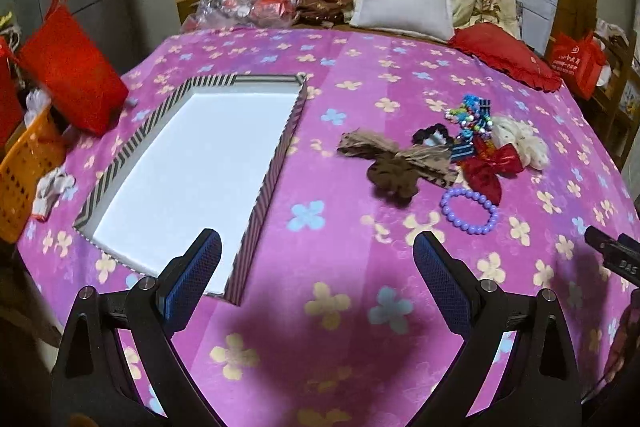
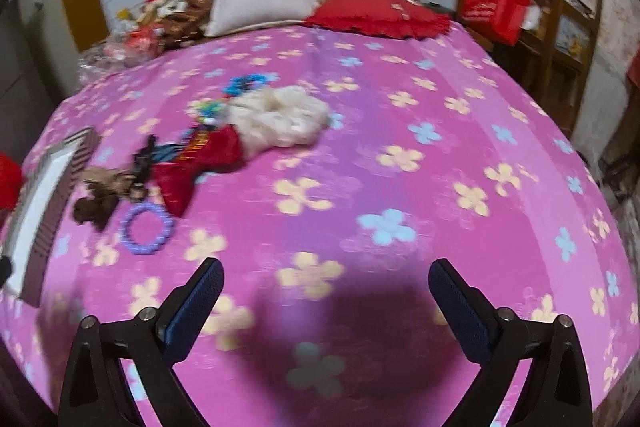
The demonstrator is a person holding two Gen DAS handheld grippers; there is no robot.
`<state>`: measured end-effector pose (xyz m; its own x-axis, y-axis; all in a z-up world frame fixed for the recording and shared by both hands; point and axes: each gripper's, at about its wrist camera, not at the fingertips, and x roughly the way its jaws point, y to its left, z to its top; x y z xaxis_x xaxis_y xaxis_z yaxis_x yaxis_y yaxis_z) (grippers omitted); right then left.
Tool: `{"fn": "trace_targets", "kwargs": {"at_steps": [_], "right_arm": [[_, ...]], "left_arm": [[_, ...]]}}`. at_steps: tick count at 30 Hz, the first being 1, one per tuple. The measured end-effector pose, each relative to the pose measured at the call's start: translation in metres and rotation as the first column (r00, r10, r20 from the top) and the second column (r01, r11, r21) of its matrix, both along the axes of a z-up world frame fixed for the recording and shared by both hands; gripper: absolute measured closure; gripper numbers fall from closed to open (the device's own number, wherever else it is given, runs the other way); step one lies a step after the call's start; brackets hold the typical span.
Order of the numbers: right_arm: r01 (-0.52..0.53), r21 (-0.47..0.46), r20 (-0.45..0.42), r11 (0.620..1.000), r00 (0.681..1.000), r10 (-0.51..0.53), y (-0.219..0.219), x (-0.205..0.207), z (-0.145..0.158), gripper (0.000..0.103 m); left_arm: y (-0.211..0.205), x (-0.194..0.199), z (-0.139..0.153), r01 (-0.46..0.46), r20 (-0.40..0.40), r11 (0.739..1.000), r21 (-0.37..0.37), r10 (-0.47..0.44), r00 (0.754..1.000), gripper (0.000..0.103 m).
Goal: Organize jewelry
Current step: 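Move both tools toward the pile of hair accessories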
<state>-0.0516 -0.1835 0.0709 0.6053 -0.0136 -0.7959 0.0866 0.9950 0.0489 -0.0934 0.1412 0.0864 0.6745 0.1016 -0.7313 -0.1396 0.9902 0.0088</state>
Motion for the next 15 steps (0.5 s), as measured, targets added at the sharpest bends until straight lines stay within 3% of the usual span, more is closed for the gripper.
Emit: {"fn": "trace_targets", "kwargs": {"at_steps": [3,6,15], "right_arm": [[-0.044,0.019,-0.016,0.999,0.999,0.045,0.014,0.003,-0.002,0.020],[-0.073,0.049,-0.034,0.996,0.997,0.075,0.025,0.008,-0.008,0.021],[-0.104,0.052,-0.061,0.993,0.992,0.107,0.043,0.017,-0.018,0.021]], "left_arm": [[0.005,0.005,-0.006,0.006,-0.021,1.000,-0.010,-0.006,1.000,0.007],[0.004,0.013,-0.013,0.025,-0.054,1.000,-0.004,-0.025,0.998,0.017],[-0.001,0.025,-0.029,0.044,-0.094,0.999,0.020,-0.042,0.995,0.018]]}}
